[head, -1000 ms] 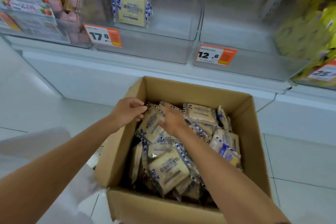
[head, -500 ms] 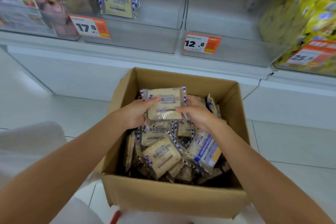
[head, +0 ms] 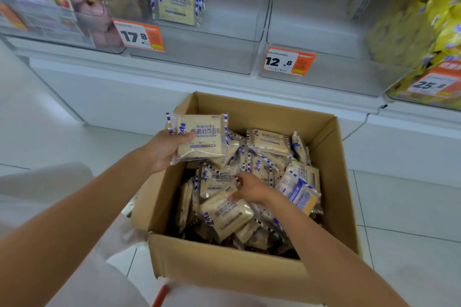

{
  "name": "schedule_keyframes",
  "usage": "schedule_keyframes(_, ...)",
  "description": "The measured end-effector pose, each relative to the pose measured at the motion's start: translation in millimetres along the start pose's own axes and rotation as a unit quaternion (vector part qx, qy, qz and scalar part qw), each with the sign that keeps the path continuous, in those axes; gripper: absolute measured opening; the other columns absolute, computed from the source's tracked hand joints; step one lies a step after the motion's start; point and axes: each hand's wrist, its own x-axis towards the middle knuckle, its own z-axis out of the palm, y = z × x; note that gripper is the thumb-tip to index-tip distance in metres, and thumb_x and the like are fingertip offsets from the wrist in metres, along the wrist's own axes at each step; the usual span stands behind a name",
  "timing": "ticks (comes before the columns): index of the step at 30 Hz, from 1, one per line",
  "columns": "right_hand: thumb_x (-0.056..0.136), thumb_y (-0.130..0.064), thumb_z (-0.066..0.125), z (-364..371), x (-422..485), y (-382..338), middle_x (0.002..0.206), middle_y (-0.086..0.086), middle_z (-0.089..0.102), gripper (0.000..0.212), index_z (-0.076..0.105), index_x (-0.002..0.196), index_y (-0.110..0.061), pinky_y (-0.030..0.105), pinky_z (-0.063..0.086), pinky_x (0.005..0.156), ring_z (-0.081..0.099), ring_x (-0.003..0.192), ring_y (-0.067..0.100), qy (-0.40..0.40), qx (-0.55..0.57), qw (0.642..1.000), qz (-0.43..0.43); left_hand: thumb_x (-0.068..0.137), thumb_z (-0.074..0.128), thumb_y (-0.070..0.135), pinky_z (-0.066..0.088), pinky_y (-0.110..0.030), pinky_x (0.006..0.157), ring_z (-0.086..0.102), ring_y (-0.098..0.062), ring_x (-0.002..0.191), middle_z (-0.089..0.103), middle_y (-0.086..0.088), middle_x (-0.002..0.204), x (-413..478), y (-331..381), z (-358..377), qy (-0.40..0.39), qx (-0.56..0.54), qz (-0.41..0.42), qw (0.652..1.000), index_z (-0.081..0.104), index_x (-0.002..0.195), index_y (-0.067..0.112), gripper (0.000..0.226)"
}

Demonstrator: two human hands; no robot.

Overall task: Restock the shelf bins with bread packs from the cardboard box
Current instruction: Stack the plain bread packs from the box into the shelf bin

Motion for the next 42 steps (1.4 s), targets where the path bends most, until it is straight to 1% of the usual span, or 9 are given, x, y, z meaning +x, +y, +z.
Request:
schedule_keyframes(3, 0.083, -0.016, 0.074, -40, -14, -6, 0.102, 0.002, 0.064, 0.022, 0.058, 0.097, -0.012, 0.026, 0.051, 0.070, 0.061, 0.082, 0.016, 0.039, 0.076, 0.995, -0.044, 0.092, 0.062, 0.009, 0.053, -0.047, 0.096, 0.069, -0.031, 0.106, 0.070, -0.016, 0.118, 3, 4, -12, 0.015, -0.030, 0.013, 0.999, 0.061, 0.123, 0.004, 0.031)
schedule_keyframes(10, 0.075, -0.014, 0.077, -141, -40, -58, 0.115, 0.019, 0.068, 0.055, 0.056, 0.124, -0.001, 0.046, 0.054, 0.089, 0.067, 0.106, 0.033, 0.064, 0.328, 0.934, -0.122, 0.097, 0.056, 0.009, 0.061, -0.031, 0.062, 0.074, -0.018, 0.075, 0.076, -0.007, 0.094, 3, 43, -9, 0.022, -0.101, 0.078, 0.992, 0.065, 0.108, 0.009, 0.014)
schedule_keyframes(15, 0.081, -0.010, 0.071, -156, -46, -104, 0.110, 0.023, 0.069, 0.041, 0.062, 0.117, 0.007, 0.043, 0.054, 0.091, 0.068, 0.101, 0.033, 0.112, 0.330, 0.924, -0.156, 0.094, 0.063, 0.013, 0.057, -0.052, 0.087, 0.071, -0.033, 0.098, 0.070, -0.016, 0.116, 3, 71, -31, 0.062, -0.103, 0.145, 0.982, 0.062, 0.123, 0.004, 0.031)
schedule_keyframes(18, 0.088, -0.008, 0.064, -145, -41, -125, 0.106, 0.018, 0.070, 0.033, 0.061, 0.119, 0.005, 0.035, 0.058, 0.081, 0.068, 0.093, 0.026, 0.104, 0.365, 0.911, -0.160, 0.096, 0.062, 0.019, 0.060, -0.045, 0.078, 0.072, -0.029, 0.095, 0.067, -0.018, 0.122, -4, 74, -29, 0.043, -0.059, 0.123, 0.990, 0.059, 0.128, 0.002, 0.036)
schedule_keyframes(22, 0.092, -0.014, 0.063, -103, -25, -157, 0.117, 0.017, 0.066, 0.034, 0.053, 0.123, -0.004, 0.035, 0.056, 0.081, 0.067, 0.097, 0.022, 0.086, 0.340, 0.927, -0.133, 0.095, 0.049, 0.051, 0.058, -0.040, 0.084, 0.072, -0.024, 0.098, 0.074, -0.008, 0.109, -20, 79, 9, -0.066, 0.017, 0.085, 0.994, 0.068, 0.115, 0.017, 0.044)
schedule_keyframes(27, 0.080, -0.024, 0.075, -97, -17, -188, 0.133, 0.014, 0.057, 0.084, 0.027, 0.148, -0.010, 0.042, 0.049, 0.100, 0.061, 0.113, 0.023, 0.094, 0.363, 0.914, -0.157, 0.084, 0.076, 0.019, 0.060, -0.037, 0.070, 0.073, -0.030, 0.091, 0.073, -0.016, 0.107, -8, 106, -1, -0.015, 0.064, 0.170, 0.983, 0.064, 0.118, 0.006, 0.038)
schedule_keyframes(30, 0.082, -0.015, 0.075, -116, -16, -213, 0.118, 0.009, 0.067, 0.046, 0.053, 0.122, -0.010, 0.037, 0.054, 0.092, 0.067, 0.102, 0.020, 0.104, 0.285, 0.934, -0.191, 0.070, 0.087, 0.037, 0.061, -0.036, 0.065, 0.073, -0.030, 0.088, 0.074, -0.009, 0.101, -3, 147, -18, 0.008, 0.104, 0.219, 0.970, 0.053, 0.130, 0.007, 0.075)
schedule_keyframes(32, 0.081, -0.011, 0.075, -132, -13, -239, 0.107, 0.006, 0.071, 0.033, 0.058, 0.109, -0.012, 0.029, 0.057, 0.078, 0.070, 0.091, 0.016, 0.136, 0.286, 0.922, -0.221, 0.069, 0.086, 0.043, 0.056, -0.022, 0.058, 0.069, -0.018, 0.080, 0.072, 0.001, 0.092, 3, 181, -25, 0.057, 0.163, 0.260, 0.950, 0.057, 0.123, 0.009, 0.070)
schedule_keyframes(42, 0.067, -0.017, 0.087, -204, 93, -328, 0.107, 0.005, 0.071, 0.059, 0.055, 0.116, -0.009, 0.030, 0.058, 0.072, 0.071, 0.089, 0.016, 0.263, 0.189, 0.899, -0.294, 0.072, 0.085, 0.040, 0.047, -0.021, 0.065, 0.062, -0.017, 0.081, 0.062, 0.001, 0.085, 100, 292, -55, 0.132, 0.259, 0.312, 0.905, 0.059, 0.096, 0.008, 0.047)
